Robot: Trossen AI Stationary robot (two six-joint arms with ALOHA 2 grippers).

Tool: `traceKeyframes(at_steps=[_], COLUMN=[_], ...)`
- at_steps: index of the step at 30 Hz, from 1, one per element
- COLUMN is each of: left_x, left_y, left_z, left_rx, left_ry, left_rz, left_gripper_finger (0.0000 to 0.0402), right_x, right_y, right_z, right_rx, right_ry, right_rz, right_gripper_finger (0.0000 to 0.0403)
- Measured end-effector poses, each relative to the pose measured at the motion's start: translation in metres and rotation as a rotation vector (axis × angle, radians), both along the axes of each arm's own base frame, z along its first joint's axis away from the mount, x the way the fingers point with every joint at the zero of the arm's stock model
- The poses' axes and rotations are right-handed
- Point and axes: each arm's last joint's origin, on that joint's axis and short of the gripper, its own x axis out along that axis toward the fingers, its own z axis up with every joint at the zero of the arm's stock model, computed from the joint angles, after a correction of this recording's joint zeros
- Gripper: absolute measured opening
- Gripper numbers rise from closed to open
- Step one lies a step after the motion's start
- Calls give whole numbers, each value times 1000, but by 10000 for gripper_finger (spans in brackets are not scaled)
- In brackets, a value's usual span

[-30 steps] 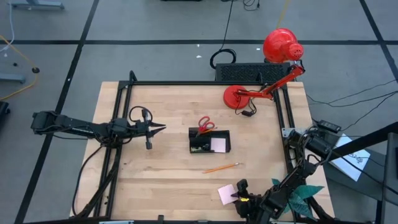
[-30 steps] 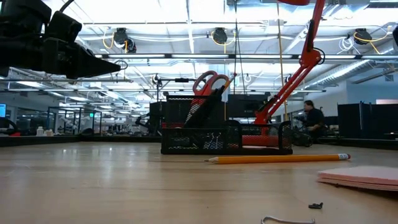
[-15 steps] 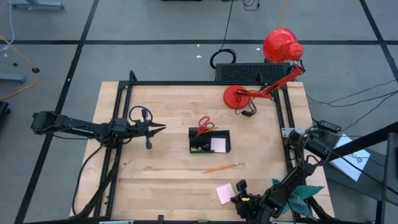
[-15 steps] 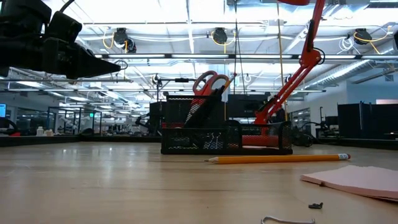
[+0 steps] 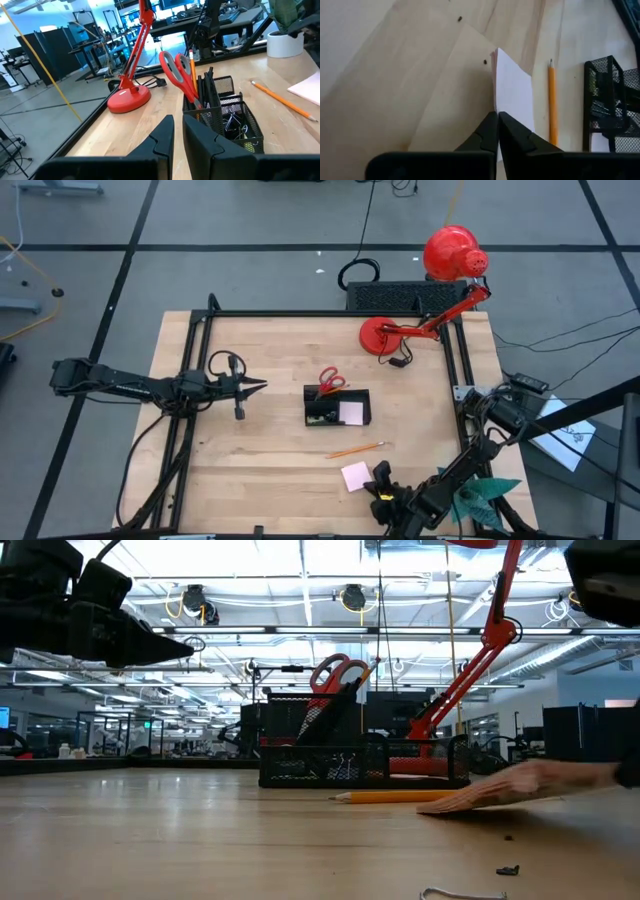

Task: Pick and place office supplies into organizer
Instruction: Put the sticky note into the desk organizer

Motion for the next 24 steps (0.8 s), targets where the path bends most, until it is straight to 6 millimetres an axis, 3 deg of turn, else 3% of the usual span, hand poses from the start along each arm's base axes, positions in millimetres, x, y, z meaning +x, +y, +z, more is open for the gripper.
traceKeyframes(at_steps=[5,16,24], left_x=[0,0,0], left_y=[0,0,0], left_z=[-1,0,-1], left_rx=[0,-3,-2], left_ry=[7,5,11], left_rz=[0,1,1], left_gripper_finger=[47,47,47], right_x=[0,-2,0], right_y=[-1,-6,-28], right_z=[10,54,84], right_rx=[-37,-103,-165], right_ry=[-7,-113,-154], right_rz=[-8,0,-47], right_gripper_finger=[1,0,0])
